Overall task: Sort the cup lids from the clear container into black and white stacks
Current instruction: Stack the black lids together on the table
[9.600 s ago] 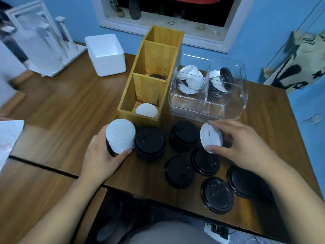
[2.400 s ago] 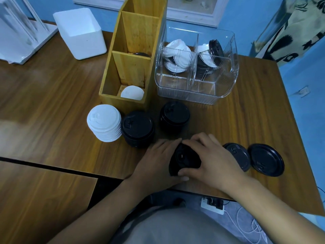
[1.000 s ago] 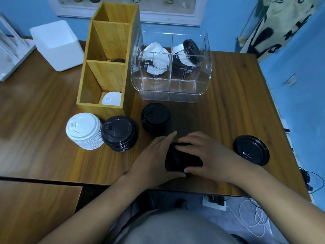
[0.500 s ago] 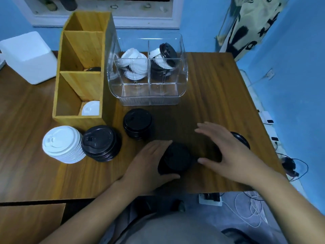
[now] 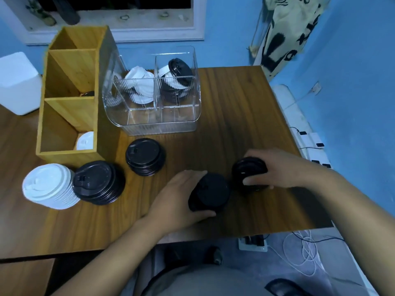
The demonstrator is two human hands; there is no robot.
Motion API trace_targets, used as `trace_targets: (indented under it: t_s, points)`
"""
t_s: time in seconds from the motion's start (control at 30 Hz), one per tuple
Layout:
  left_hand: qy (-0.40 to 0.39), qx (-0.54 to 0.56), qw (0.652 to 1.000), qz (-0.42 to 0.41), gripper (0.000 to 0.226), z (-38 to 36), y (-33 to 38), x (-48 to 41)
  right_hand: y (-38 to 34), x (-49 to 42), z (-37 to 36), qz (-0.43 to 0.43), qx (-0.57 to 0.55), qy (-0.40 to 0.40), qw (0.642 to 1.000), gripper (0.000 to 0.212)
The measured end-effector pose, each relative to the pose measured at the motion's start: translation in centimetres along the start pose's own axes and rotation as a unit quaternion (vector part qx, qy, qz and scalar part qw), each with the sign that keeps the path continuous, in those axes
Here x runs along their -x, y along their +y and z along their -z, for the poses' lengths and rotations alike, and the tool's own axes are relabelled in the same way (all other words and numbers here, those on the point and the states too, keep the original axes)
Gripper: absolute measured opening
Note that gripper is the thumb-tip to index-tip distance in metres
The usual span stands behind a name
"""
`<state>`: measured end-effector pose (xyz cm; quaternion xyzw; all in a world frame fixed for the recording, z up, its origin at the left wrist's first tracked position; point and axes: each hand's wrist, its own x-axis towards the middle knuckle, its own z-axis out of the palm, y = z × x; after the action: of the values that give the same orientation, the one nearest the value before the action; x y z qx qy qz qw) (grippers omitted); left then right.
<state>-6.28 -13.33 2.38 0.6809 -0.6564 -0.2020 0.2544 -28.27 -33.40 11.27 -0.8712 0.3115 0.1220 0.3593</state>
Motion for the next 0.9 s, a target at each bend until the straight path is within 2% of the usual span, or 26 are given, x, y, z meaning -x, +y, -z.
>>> trace_targets:
  t_s: [0.07,0.1,0.2,0.27,0.4,0.5,0.6,0.7,0.83,0.9]
  points:
    - [0.009,0.002,1.0,-0.003,0.096,0.0,0.1,0.0,-0.1,-1.6,0.2,-0.03,-0.055,-0.007,0.998,0.036]
    - [0.015,0.005,1.0,-0.003,0.095,-0.1,0.1,0.0,0.1,-2.3,0.2,-0.035,-0.043,-0.003,0.998,0.041]
    - [0.035,0.008,0.999,-0.001,0.093,-0.1,0.2,0.0,1.2,-3.6,-0.5,-0.016,0.091,0.042,0.995,0.059]
    - [0.05,0.008,0.999,0.001,0.091,-0.1,0.4,-0.1,1.7,-3.5,-0.9,-0.004,0.133,0.063,0.989,0.068]
    - [0.056,-0.002,0.998,0.01,0.094,-0.2,0.2,-0.2,2.4,-2.4,-2.4,0.019,0.084,0.114,0.99,0.077]
    - [0.052,-0.013,0.998,0.023,0.099,-0.3,0.0,-0.3,2.3,-2.0,-4.3,0.024,0.125,0.131,0.983,0.09]
    - [0.052,-0.001,0.998,0.021,0.098,-0.2,-0.1,-0.3,2.2,-1.7,-4.4,0.04,0.11,0.149,0.982,0.089]
    - [0.055,0.011,0.998,0.011,0.097,-0.1,-0.2,-0.4,0.9,-0.7,-2.9,0.1,0.028,0.136,0.985,0.088]
    - [0.058,0.015,0.998,0.004,0.096,-0.1,-0.3,-0.5,-2.5,-1.5,-3.7,0.227,0.106,0.039,0.967,0.084]
    - [0.057,0.017,0.998,0.016,0.102,-0.1,-0.3,-0.4,-3.2,-2.6,-4.2,0.245,0.124,0.01,0.961,0.082]
